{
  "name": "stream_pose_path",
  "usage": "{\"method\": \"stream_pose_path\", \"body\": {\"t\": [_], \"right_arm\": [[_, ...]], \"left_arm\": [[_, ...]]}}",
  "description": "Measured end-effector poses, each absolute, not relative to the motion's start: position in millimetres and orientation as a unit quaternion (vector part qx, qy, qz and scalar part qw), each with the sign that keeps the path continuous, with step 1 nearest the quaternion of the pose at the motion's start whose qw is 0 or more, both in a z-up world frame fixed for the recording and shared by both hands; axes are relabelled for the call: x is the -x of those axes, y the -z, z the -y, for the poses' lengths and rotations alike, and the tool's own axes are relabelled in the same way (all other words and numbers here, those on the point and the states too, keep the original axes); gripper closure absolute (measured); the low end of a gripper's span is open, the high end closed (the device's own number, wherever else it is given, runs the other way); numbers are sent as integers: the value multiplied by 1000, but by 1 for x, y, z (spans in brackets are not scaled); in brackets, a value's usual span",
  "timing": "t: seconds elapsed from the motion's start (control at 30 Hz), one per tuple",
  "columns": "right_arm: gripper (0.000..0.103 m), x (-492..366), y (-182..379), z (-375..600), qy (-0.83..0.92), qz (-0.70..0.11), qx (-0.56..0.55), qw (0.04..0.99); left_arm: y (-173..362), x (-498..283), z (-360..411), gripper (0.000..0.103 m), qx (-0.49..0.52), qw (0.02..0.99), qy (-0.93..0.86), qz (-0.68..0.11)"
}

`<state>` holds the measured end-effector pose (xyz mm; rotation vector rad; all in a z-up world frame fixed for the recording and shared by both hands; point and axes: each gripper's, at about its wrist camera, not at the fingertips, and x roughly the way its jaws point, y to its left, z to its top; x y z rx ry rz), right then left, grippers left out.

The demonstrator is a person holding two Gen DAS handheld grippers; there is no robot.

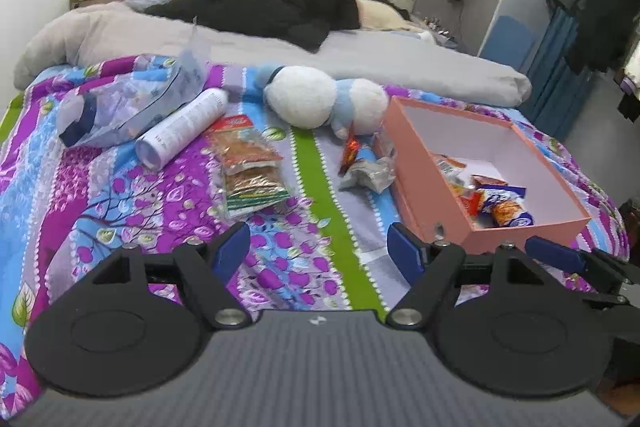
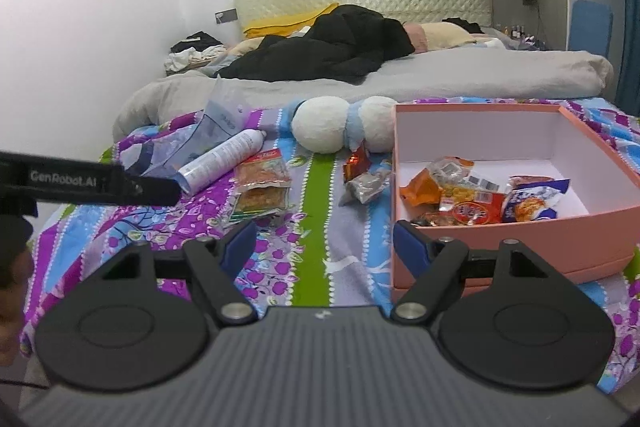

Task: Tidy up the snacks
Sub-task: 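Withdraw both tools from the box toward the remaining snacks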

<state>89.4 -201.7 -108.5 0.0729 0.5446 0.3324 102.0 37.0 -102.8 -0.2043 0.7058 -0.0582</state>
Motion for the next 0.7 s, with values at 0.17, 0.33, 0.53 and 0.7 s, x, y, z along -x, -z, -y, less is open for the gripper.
{"method": "stream_pose_path", "body": {"t": [0.17,0.33,0.53,0.7], "right_arm": [[26,-96,118,188,-168,-264,-20,950],[26,-108,132,170,-184,-270,-7,945],[27,-132,152,146,-191,-273,23,942],[31,-161,171,129,-159,-267,93,946]], "left_arm": [[125,-113,-54,24,112,925,8,-362],[153,-128,-73,24,123,919,-14,-374],[188,-159,-98,24,145,912,-29,-382],[217,-187,-110,24,166,906,-9,-388]]}}
